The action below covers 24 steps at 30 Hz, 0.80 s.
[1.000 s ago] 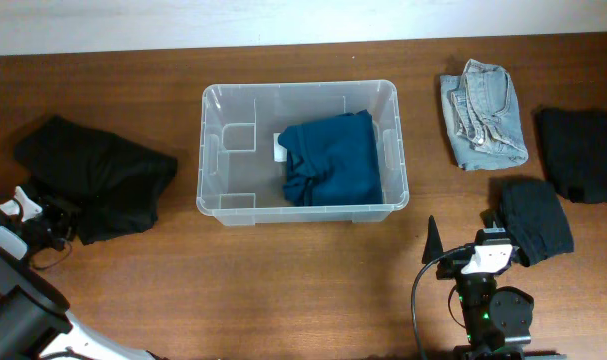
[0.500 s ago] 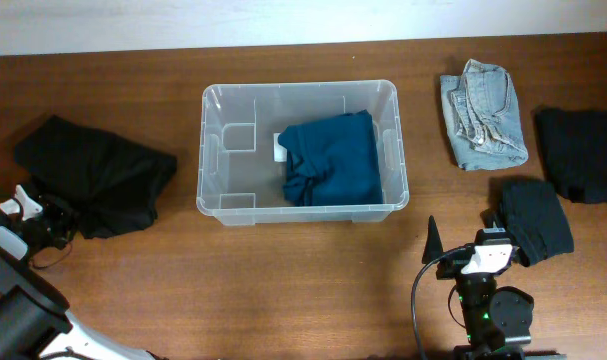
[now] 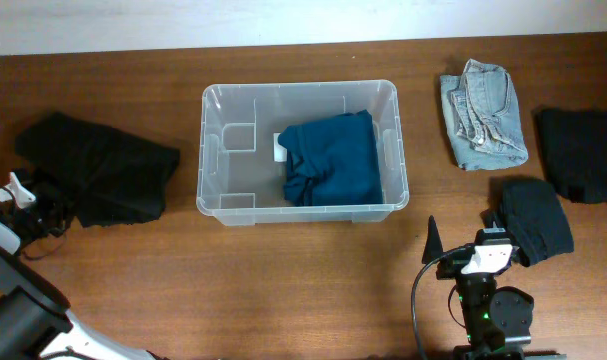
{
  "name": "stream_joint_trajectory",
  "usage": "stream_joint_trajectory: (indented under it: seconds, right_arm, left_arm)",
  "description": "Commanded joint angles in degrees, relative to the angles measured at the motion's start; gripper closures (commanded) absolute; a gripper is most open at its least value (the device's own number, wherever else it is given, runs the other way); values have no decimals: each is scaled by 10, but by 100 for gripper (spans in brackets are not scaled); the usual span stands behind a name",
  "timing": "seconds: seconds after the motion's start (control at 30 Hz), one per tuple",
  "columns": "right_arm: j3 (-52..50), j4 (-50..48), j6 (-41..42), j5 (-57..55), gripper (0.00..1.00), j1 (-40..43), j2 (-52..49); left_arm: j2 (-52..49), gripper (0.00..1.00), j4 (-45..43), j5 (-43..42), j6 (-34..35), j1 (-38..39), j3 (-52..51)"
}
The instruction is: Pack container
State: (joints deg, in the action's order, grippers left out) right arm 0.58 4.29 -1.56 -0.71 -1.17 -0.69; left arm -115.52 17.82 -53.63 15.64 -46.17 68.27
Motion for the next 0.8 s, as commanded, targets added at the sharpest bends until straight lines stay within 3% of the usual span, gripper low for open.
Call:
stream_joint_trajectory:
  seconds: [0.0,0.4,0.43,0.47,0.5,0.6,0.7,0.77]
  right_arm:
    - [-3,4,1,1,2,-4,5]
    - [-3,4,1,1,2,-4,5]
    - [-3,4,1,1,2,-4,5]
    - [-3,4,1,1,2,-4,5]
    - [-3,4,1,1,2,-4,5]
    - [-3,4,1,1,2,-4,5]
    - [-3,4,1,1,2,-4,5]
    - [-3,4,1,1,2,-4,5]
  left_arm:
    - [64,99,-2,-31,-9,3,21]
    - [101,99,33,-21,-9,3,21]
    - [101,86,35,-19,-9,3,21]
    - [101,62,39,-13,-9,3,21]
    - [101,48,46,2,-9,3,21]
    - [101,21,80,60,-10,3,21]
    - [101,13,106,97,-25,3,21]
    - [101,2,114,119,-25,3,21]
